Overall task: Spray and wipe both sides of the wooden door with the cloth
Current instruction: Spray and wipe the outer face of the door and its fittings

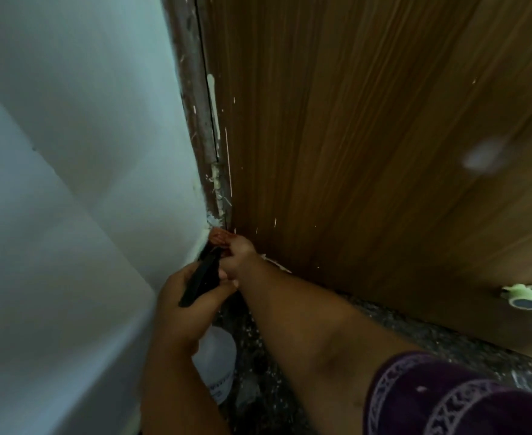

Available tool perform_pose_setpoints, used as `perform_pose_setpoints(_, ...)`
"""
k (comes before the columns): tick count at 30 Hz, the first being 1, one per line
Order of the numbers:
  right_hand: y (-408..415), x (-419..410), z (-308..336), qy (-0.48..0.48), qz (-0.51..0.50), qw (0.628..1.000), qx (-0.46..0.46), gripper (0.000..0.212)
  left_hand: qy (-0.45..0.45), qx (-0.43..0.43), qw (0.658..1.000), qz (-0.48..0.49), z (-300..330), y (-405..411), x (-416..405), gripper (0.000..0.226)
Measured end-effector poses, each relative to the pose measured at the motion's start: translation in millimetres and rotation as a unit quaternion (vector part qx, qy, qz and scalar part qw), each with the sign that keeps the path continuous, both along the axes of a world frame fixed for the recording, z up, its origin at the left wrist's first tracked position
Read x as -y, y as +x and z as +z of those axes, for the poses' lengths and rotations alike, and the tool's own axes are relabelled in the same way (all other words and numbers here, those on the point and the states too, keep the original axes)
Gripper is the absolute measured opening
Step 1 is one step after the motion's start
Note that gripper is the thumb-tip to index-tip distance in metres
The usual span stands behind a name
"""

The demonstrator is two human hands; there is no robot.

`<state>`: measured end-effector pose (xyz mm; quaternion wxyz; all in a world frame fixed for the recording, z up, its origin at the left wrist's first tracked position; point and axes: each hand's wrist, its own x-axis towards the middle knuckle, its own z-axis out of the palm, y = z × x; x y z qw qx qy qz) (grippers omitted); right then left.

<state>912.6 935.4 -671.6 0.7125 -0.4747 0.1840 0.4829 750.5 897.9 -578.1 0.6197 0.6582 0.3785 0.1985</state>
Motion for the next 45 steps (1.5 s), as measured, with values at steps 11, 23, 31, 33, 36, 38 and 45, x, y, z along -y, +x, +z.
perform_pose_setpoints(11, 33, 189, -10, 0.007, -0.127, 0.99, -0.058, 0.016, 0.02, -0.02, 0.996, -0.087, 35, 44, 45, 0.011)
perform_pose_setpoints(23, 90, 464, 52, -0.061, -0.418, 0.906, 0.033, 0.039, 0.081, -0.042, 0.952, -0.293, 73, 112, 204, 0.01)
perform_pose_setpoints(31, 73, 533, 104, -0.133, -0.501, 0.834, 0.193, 0.017, 0.107, -0.088, 0.933, -0.333, 51, 129, 305, 0.014)
perform_pose_setpoints(33, 77, 530, 105, -0.11, -0.498, 0.841, 0.181, 0.022, 0.1, -0.086, 0.935, -0.328, 47, 129, 317, 0.018)
perform_pose_setpoints(36, 77, 519, 102, -0.099, -0.512, 0.835, 0.174, 0.04, 0.114, -0.081, 0.932, -0.335, 46, 129, 325, 0.019)
perform_pose_setpoints(38, 68, 512, 98, -0.128, -0.515, 0.826, 0.188, 0.042, 0.133, -0.076, 0.929, -0.336, 49, 131, 327, 0.018)
perform_pose_setpoints(45, 31, 469, 70, -0.275, -0.291, 0.747, 0.531, 0.055, 0.139, -0.057, 0.953, -0.262, 41, 129, 317, 0.021)
